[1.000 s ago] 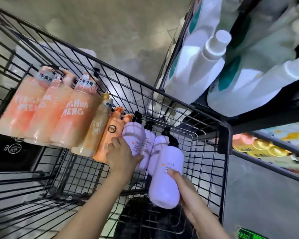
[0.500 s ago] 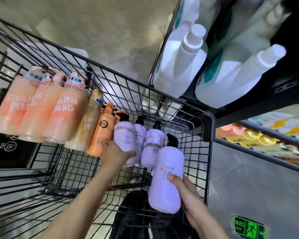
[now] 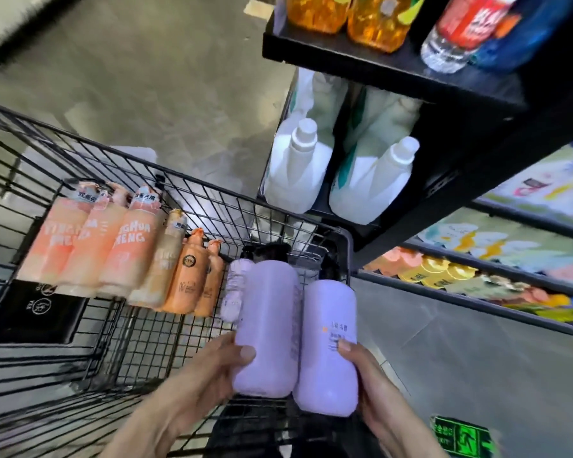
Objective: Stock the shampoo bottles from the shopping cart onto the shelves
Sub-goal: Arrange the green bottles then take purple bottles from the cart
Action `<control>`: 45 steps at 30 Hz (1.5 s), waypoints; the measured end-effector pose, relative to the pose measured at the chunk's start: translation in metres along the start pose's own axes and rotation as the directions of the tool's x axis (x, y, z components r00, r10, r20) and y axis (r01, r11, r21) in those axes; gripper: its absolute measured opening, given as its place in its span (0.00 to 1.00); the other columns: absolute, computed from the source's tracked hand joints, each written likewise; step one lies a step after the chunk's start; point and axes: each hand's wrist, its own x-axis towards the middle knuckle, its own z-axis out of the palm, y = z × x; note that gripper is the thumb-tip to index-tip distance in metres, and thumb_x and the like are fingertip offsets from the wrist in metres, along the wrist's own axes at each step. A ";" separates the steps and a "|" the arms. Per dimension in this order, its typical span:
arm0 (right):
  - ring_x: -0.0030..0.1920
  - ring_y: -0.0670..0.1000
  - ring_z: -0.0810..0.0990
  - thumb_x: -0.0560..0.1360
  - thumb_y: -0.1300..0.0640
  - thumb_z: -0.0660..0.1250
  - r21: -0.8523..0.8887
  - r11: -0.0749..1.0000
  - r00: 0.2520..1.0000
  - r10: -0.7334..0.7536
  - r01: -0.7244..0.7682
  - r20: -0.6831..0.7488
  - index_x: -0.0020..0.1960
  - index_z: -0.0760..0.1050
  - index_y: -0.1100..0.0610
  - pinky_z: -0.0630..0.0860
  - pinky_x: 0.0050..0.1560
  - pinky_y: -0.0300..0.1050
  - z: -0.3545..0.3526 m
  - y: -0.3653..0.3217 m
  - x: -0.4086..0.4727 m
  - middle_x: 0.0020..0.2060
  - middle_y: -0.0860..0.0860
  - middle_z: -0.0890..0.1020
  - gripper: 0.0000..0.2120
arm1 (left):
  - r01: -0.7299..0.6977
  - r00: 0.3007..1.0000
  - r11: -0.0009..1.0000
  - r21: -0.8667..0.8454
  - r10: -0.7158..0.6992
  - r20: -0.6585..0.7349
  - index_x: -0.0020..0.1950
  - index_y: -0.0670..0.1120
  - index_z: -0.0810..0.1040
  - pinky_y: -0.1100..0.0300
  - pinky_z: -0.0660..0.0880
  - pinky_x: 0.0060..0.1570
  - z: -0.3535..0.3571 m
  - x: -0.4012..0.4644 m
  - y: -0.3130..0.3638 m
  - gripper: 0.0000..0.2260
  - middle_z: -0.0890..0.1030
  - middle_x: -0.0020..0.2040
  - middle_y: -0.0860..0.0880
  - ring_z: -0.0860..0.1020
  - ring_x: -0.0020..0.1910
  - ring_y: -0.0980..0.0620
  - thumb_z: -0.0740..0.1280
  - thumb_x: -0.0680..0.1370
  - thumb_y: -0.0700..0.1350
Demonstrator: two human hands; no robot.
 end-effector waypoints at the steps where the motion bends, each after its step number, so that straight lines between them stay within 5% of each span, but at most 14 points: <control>1: 0.49 0.57 0.84 0.47 0.47 0.82 0.009 0.999 0.999 -0.034 0.034 0.011 0.60 0.76 0.62 0.81 0.41 0.46 -0.003 -0.006 -0.012 0.52 0.60 0.84 0.45 | -0.009 0.999 1.000 0.026 0.009 0.032 0.52 0.38 0.81 0.53 0.81 0.39 0.011 -0.006 0.004 0.38 0.83 0.52 0.37 0.84 0.45 0.43 0.84 0.43 0.43; 6: 0.57 0.58 0.81 0.44 0.40 0.82 -0.039 0.985 0.986 -0.166 0.167 0.020 0.67 0.70 0.60 0.79 0.50 0.48 -0.025 -0.039 -0.068 0.57 0.58 0.82 0.56 | -0.084 0.989 0.978 0.190 0.058 0.138 0.62 0.37 0.71 0.53 0.81 0.41 0.071 -0.022 0.018 0.46 0.83 0.52 0.38 0.83 0.48 0.42 0.84 0.47 0.45; 8: 0.53 0.55 0.83 0.41 0.40 0.82 -0.014 0.978 0.978 -0.209 0.209 0.004 0.66 0.70 0.62 0.80 0.46 0.45 -0.036 -0.052 -0.089 0.56 0.59 0.82 0.58 | -0.134 0.980 0.962 0.236 0.093 0.177 0.63 0.38 0.71 0.56 0.80 0.41 0.100 -0.027 0.019 0.47 0.83 0.52 0.40 0.83 0.48 0.44 0.84 0.47 0.45; 13: 0.47 0.51 0.84 0.41 0.42 0.83 0.072 0.897 0.898 -0.438 0.436 0.028 0.59 0.75 0.58 0.80 0.42 0.41 -0.074 -0.083 -0.145 0.49 0.54 0.85 0.49 | -0.285 0.950 0.892 0.350 0.215 0.226 0.65 0.49 0.70 0.57 0.78 0.42 0.178 -0.036 0.001 0.38 0.83 0.53 0.46 0.82 0.48 0.48 0.75 0.54 0.43; 17: 0.46 0.51 0.84 0.40 0.44 0.84 0.175 0.835 0.849 -0.528 0.522 -0.011 0.60 0.74 0.58 0.81 0.40 0.42 -0.133 -0.095 -0.186 0.49 0.54 0.85 0.51 | -0.447 0.894 0.764 0.465 0.358 0.271 0.63 0.48 0.71 0.54 0.79 0.49 0.251 -0.027 -0.028 0.38 0.82 0.55 0.44 0.81 0.54 0.47 0.77 0.54 0.42; 20: 0.49 0.54 0.84 0.43 0.44 0.84 0.174 0.786 0.800 -0.599 0.594 -0.024 0.62 0.74 0.62 0.81 0.44 0.44 -0.182 -0.104 -0.217 0.53 0.58 0.84 0.51 | -0.500 0.866 0.689 0.524 0.385 0.320 0.60 0.45 0.75 0.59 0.78 0.46 0.308 -0.013 -0.061 0.35 0.84 0.53 0.45 0.82 0.50 0.49 0.78 0.54 0.44; 27: 0.50 0.56 0.84 0.44 0.44 0.84 0.114 0.683 0.692 -0.713 0.721 -0.111 0.60 0.76 0.60 0.81 0.45 0.46 -0.300 -0.116 -0.291 0.53 0.59 0.84 0.48 | -0.539 0.834 0.673 0.507 0.341 0.434 0.60 0.43 0.75 0.62 0.78 0.43 0.430 0.023 -0.131 0.33 0.83 0.53 0.44 0.82 0.49 0.50 0.75 0.56 0.48; 33: 0.58 0.60 0.80 0.50 0.46 0.83 0.135 0.610 0.625 -0.765 0.781 -0.157 0.66 0.72 0.59 0.81 0.49 0.50 -0.370 -0.121 -0.333 0.59 0.60 0.80 0.48 | -0.520 0.810 0.687 0.508 0.207 0.549 0.65 0.45 0.73 0.41 0.73 0.61 0.507 0.043 -0.162 0.35 0.81 0.59 0.41 0.78 0.60 0.38 0.78 0.60 0.47; 38: 0.56 0.61 0.81 0.50 0.46 0.83 0.088 0.565 0.571 -0.800 0.820 -0.183 0.66 0.72 0.58 0.80 0.47 0.51 -0.400 -0.166 -0.343 0.58 0.61 0.81 0.48 | -0.574 0.771 0.644 0.505 0.219 0.597 0.64 0.44 0.73 0.59 0.78 0.42 0.565 0.065 -0.147 0.34 0.83 0.56 0.43 0.82 0.52 0.46 0.76 0.58 0.46; 45: 0.50 0.58 0.83 0.51 0.49 0.83 0.054 0.486 0.488 -0.855 0.872 -0.174 0.66 0.71 0.62 0.80 0.41 0.48 -0.429 -0.268 -0.337 0.54 0.61 0.83 0.47 | -0.684 0.693 0.564 0.463 0.305 0.653 0.65 0.45 0.73 0.56 0.79 0.47 0.637 0.109 -0.095 0.33 0.82 0.57 0.43 0.81 0.54 0.44 0.75 0.60 0.48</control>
